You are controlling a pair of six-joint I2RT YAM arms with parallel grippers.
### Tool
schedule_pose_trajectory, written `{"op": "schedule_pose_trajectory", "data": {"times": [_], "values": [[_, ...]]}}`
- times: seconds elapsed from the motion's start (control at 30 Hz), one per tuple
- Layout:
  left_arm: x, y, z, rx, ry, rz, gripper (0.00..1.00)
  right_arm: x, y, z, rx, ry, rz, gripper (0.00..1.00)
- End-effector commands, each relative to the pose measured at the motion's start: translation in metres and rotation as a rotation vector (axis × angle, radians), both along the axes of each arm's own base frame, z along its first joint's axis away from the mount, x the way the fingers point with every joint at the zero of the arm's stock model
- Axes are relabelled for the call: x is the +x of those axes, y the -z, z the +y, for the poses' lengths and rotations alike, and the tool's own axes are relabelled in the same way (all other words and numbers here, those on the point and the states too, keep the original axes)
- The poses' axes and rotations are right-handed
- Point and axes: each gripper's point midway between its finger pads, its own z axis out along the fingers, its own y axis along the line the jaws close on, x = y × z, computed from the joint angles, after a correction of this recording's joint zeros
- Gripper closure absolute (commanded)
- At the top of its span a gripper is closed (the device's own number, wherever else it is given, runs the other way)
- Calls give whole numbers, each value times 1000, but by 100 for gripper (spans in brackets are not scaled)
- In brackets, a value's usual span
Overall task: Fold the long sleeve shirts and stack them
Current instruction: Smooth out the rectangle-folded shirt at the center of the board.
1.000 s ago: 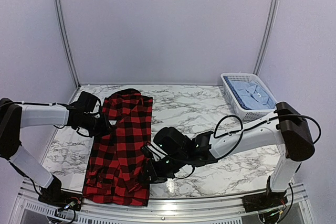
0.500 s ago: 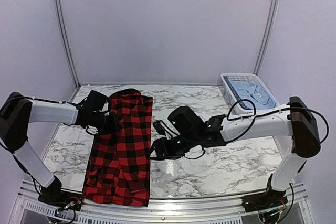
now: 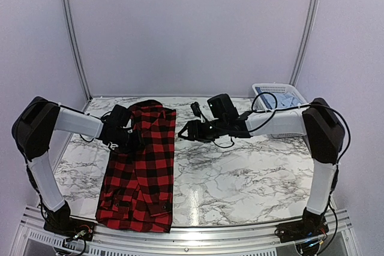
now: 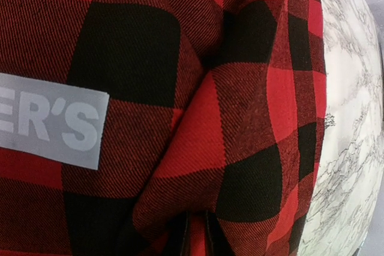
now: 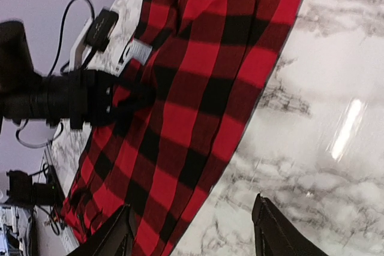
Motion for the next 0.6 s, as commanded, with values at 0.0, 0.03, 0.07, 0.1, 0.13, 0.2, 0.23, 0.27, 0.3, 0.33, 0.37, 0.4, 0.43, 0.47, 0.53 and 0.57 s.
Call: {"op": "schedule_pose_trajectory", "data": {"times": [0.0, 0.03, 0.07, 0.1, 0.13, 0.2, 0.23, 0.27, 0.3, 0.33, 0.37, 0.4, 0.43, 0.47, 0.53, 0.57], "values": [[7, -12, -2, -1, 9, -23, 89, 66, -24, 1, 95, 32, -117, 37], [6, -18, -2, -1, 14, -29, 88, 78, -24, 0, 99, 45, -123, 37], [6, -23, -3, -6, 21, -36, 87, 89, -21, -3, 99, 56, -122, 37], [5, -29, -3, -9, 25, -39, 87, 99, -17, -2, 101, 62, -118, 37], [4, -38, -3, -14, 26, -52, 86, 106, -15, 0, 107, 63, -113, 38], [2, -50, 2, -5, 19, -73, 85, 115, -6, 4, 111, 61, -100, 38], [2, -56, 9, 20, -1, -91, 84, 119, -1, 6, 106, 62, -95, 38], [2, -61, 17, 45, -22, -103, 81, 123, 2, 8, 105, 64, -92, 38], [1, -62, 26, 66, -46, -108, 79, 126, 9, 10, 101, 66, -83, 38], [1, -63, 35, 78, -70, -110, 77, 128, 12, 12, 104, 69, -78, 38], [1, -62, 44, 86, -94, -110, 73, 132, 14, 14, 106, 73, -76, 38], [2, -61, 52, 95, -114, -108, 71, 136, 17, 15, 104, 82, -74, 39], [6, -59, 62, 112, -134, -109, 71, 141, 19, 17, 103, 90, -74, 39], [10, -57, 71, 136, -153, -111, 69, 147, 18, 20, 105, 101, -79, 40], [23, -55, 87, 147, -191, -108, 68, 154, 22, 24, 119, 113, -68, 43], [32, -55, 91, 142, -196, -114, 67, 158, 23, 26, 129, 120, -67, 43]]}}
